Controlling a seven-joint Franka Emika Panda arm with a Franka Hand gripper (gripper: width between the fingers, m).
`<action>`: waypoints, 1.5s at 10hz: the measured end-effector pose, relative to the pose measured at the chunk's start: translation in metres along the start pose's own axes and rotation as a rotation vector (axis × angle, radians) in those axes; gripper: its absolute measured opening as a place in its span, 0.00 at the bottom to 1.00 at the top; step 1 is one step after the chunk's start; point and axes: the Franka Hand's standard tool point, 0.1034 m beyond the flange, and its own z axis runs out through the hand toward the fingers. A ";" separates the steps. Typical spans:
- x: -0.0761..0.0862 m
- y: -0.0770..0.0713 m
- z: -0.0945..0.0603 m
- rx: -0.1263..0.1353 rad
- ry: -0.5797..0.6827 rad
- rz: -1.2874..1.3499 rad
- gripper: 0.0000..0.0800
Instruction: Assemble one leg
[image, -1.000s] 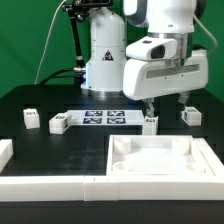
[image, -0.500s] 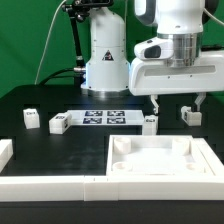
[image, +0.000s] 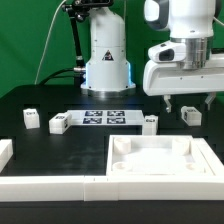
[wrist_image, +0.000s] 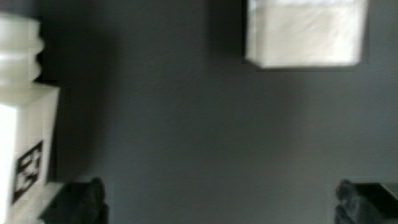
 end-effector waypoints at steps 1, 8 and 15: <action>-0.005 -0.005 0.001 -0.002 -0.010 -0.010 0.81; -0.018 -0.003 0.009 -0.072 -0.411 -0.093 0.81; -0.023 -0.003 0.019 -0.025 -0.873 -0.130 0.81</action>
Offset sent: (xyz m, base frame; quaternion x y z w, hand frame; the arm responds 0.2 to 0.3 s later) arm 0.0000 0.0000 0.0000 0.0000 0.0000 0.0000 1.0000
